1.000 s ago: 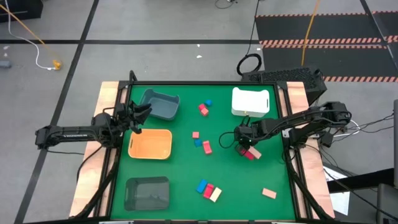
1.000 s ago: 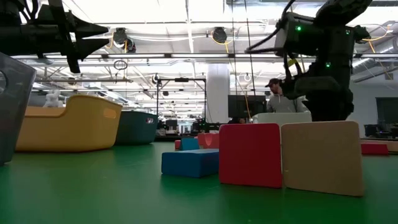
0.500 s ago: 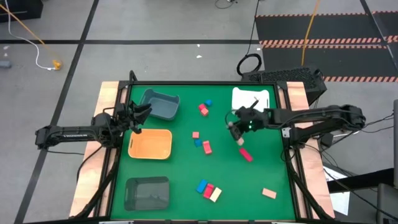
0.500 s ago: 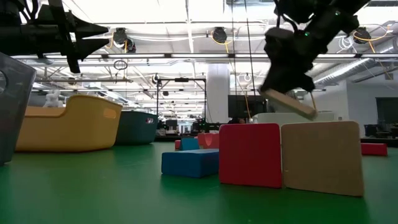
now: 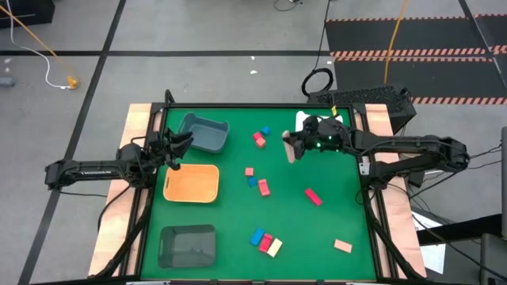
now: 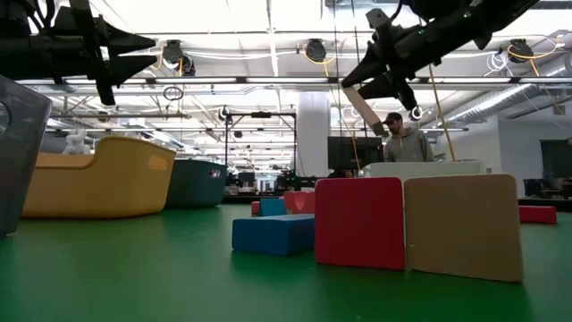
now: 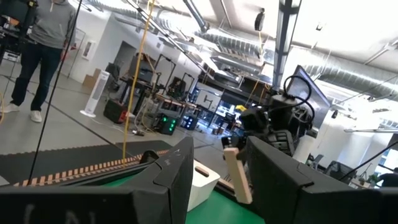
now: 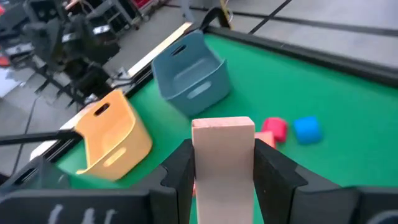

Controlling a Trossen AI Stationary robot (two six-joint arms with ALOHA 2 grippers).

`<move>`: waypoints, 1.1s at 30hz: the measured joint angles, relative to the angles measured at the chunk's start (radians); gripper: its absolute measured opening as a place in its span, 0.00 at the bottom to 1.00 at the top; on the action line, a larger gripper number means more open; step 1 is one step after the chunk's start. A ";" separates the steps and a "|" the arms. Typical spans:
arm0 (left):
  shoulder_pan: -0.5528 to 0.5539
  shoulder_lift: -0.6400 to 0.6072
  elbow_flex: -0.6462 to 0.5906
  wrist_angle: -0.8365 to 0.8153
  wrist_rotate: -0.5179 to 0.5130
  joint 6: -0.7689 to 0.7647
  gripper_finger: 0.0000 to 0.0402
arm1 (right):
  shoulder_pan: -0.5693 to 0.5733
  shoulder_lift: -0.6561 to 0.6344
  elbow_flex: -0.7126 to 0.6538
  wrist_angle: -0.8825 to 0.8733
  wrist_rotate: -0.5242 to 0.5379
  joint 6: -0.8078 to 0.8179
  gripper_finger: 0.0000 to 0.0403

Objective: Sort & place blocks by color
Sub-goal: Put the top right brown block into the white bin

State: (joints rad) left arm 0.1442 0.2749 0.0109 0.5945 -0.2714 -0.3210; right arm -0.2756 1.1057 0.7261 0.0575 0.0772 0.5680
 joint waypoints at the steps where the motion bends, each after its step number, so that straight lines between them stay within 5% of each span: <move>1: 0.000 0.000 0.000 0.000 0.000 0.000 0.37 | -0.013 -0.001 0.000 0.004 0.000 -0.009 0.28; 16: 0.000 0.000 0.000 0.000 0.000 0.000 0.37 | -0.226 -0.021 0.000 0.115 0.004 -0.177 0.28; 21: 0.000 0.000 0.000 0.000 0.000 0.000 0.37 | -0.302 -0.038 0.000 0.107 0.084 -0.281 0.28; 33: 0.000 0.000 0.000 0.000 0.000 0.000 0.37 | -0.387 -0.057 0.000 -0.249 0.186 -0.438 0.28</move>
State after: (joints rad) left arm 0.1440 0.2749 0.0107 0.5943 -0.2714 -0.3211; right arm -0.6628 1.0489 0.7261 -0.1910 0.2637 0.1302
